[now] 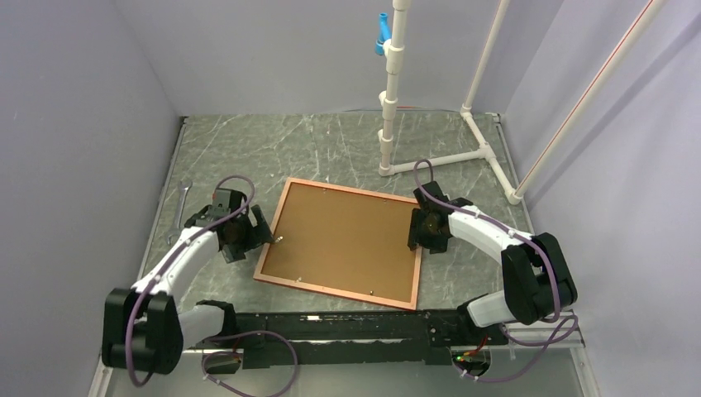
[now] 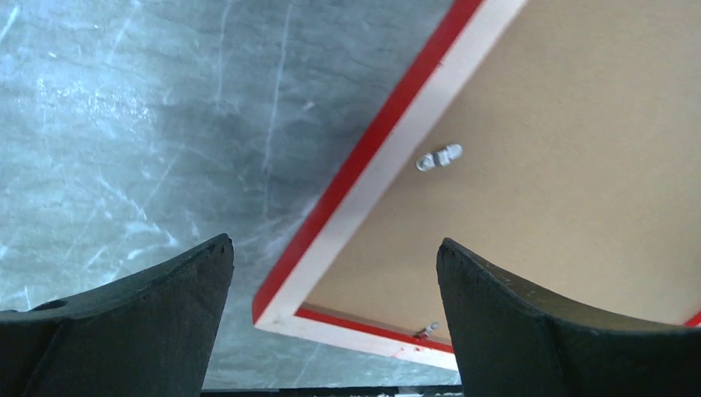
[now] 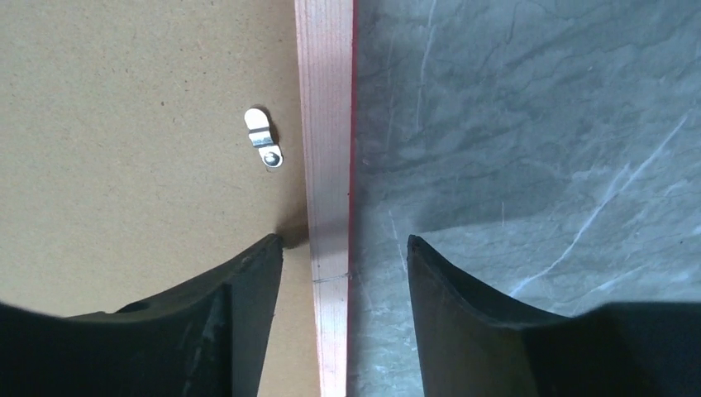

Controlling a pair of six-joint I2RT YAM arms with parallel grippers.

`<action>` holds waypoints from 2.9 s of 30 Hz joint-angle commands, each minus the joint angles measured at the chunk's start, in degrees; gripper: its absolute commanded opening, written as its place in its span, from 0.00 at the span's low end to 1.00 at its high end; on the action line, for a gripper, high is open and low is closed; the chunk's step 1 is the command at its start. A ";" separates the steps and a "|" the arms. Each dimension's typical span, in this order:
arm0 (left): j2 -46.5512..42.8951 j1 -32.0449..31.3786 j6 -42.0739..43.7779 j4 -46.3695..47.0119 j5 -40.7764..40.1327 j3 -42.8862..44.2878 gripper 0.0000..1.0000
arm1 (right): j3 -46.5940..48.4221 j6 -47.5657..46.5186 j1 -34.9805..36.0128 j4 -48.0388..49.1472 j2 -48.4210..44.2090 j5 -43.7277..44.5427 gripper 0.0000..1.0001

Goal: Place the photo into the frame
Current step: Adjust the photo frame at the center of the board, then install the photo frame at the center of the board.

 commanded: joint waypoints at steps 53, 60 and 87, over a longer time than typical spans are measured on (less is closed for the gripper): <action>3.33 -15.56 -2.91 16.89 5.73 -10.12 0.92 | 10.91 -6.40 -2.08 6.70 11.60 -15.80 0.90; -9.18 -18.11 -8.98 10.09 3.75 -15.86 0.90 | 4.66 -3.27 3.52 6.74 5.91 -16.23 0.90; -9.55 -18.75 -9.40 3.21 -2.31 -14.58 0.93 | 9.23 -3.72 1.24 1.75 9.53 -1.10 0.78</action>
